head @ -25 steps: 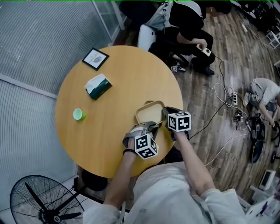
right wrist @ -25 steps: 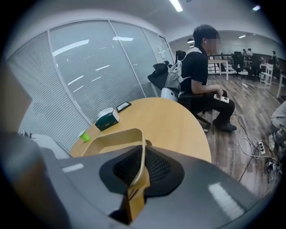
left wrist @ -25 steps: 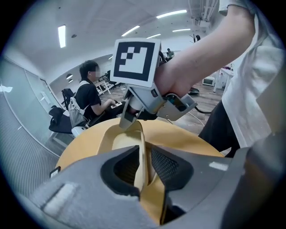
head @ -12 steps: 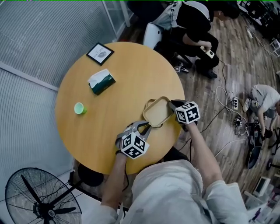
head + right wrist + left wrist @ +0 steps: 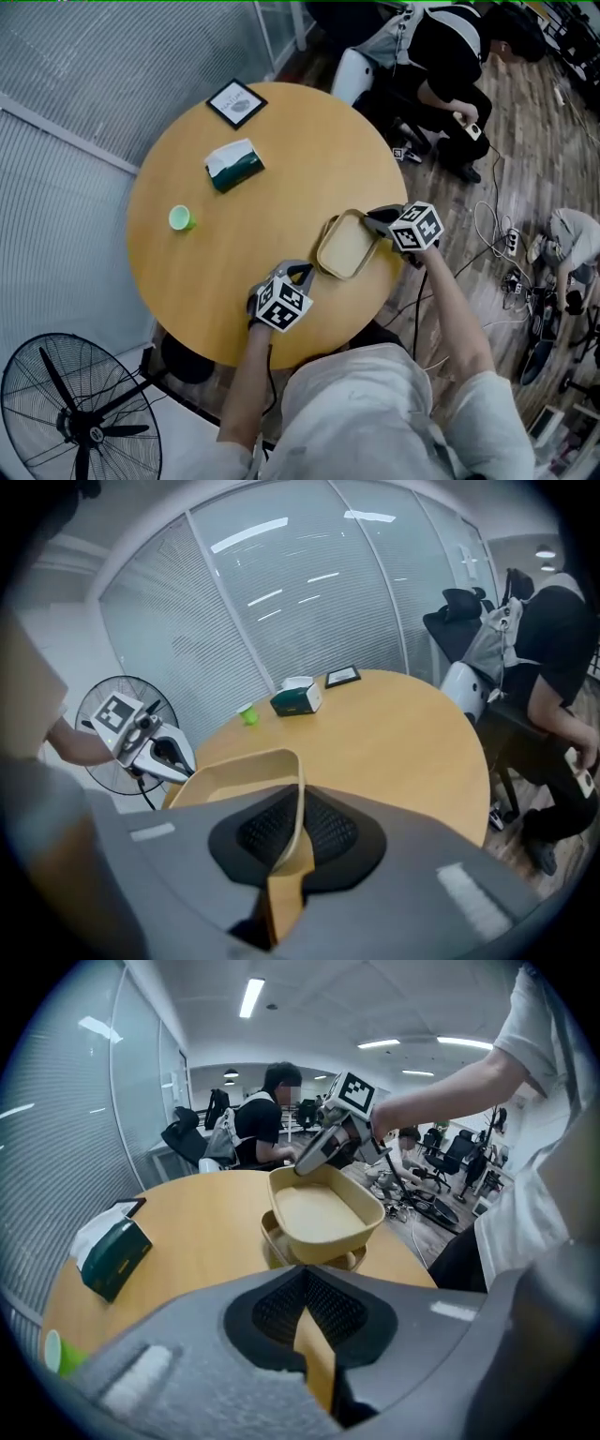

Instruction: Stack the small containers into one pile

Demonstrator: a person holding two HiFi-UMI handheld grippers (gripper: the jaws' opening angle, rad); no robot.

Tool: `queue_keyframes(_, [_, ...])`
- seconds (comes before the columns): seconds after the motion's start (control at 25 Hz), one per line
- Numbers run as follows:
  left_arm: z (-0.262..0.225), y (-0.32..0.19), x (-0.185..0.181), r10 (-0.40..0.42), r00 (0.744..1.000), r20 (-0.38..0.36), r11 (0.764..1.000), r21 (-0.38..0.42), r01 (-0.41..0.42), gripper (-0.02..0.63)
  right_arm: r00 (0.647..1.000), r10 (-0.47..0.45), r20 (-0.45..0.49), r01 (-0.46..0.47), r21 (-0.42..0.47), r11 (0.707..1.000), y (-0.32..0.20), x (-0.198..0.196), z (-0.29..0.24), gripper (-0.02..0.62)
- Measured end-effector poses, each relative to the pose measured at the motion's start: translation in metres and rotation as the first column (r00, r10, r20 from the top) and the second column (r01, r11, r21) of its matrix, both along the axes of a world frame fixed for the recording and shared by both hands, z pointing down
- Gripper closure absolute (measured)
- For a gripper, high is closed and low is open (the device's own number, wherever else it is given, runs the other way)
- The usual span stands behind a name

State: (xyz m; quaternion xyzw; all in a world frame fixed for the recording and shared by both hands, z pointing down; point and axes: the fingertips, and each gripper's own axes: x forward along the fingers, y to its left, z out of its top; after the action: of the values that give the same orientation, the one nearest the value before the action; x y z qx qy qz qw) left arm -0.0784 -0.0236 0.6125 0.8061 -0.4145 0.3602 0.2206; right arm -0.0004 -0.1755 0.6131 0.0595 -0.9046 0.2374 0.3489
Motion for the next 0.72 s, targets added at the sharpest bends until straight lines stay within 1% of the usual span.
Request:
queue_keyframes(0.16, [0.013,-0.003,0.005,-0.05,0.997,-0.05,0.998,-0.037,0.048,0.601,0.991,-0.122,0.046,0.124,-0.051,0.991,0.004,-0.014,0.003,0.577])
queue_keyframes(0.32, [0.018,-0.007,0.012,-0.062,0.996,-0.069,0.997,-0.059,0.058,0.601,0.973,-0.223,0.063,0.226,-0.057,0.972,0.009,-0.025,0.01,0.577])
queue_keyframes(0.56, [0.025,-0.007,0.014,-0.112,0.989,-0.096,0.991,-0.083,0.104,0.601,0.955,-0.291,0.065,0.295,-0.054,0.954,0.007,-0.033,0.02,0.577])
queue_keyframes(0.72, [0.032,-0.003,0.014,-0.137,0.984,-0.111,0.987,-0.095,0.127,0.601,0.95,-0.302,0.074,0.306,-0.05,0.951,0.012,-0.034,0.029,0.577])
